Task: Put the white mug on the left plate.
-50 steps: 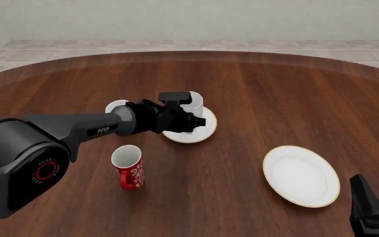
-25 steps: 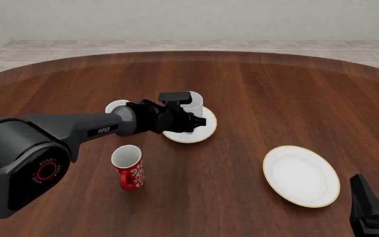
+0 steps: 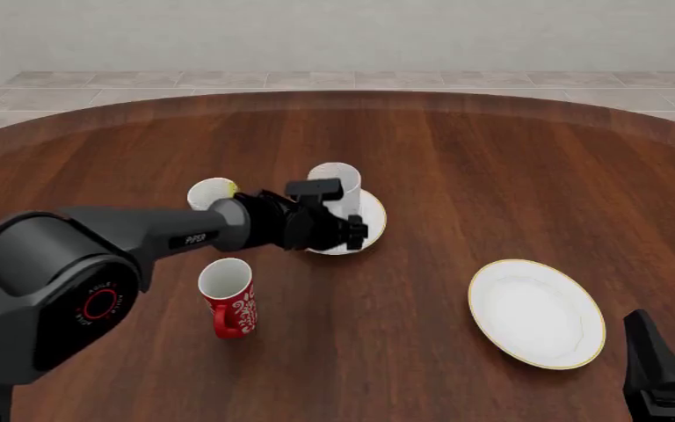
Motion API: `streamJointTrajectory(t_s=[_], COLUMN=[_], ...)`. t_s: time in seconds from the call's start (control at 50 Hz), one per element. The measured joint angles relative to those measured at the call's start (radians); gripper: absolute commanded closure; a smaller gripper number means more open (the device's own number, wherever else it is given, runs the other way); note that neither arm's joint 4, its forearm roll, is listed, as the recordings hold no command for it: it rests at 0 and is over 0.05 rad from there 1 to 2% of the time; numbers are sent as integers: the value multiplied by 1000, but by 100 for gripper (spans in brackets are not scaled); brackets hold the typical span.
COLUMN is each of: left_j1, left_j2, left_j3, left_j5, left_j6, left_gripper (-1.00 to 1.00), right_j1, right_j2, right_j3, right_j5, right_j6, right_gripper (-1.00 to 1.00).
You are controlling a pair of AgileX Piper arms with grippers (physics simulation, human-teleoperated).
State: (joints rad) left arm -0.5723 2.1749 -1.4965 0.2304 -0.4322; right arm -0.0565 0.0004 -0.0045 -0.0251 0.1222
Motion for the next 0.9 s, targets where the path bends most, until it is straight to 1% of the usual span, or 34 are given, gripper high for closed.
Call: streamJointTrajectory(t_s=[0.46,0.9], left_j1=[-4,-2], left_j2=[5,-16], left_j3=[9,44], left_j5=[-6,-17], left_j6=[1,1], left_gripper=[-100,-100], right_j1=[-1,0], right_j2=[0,0], right_j3=[0,0], right_j5=[-1,-3], right_j6=[2,1], right_gripper=[-100,-100])
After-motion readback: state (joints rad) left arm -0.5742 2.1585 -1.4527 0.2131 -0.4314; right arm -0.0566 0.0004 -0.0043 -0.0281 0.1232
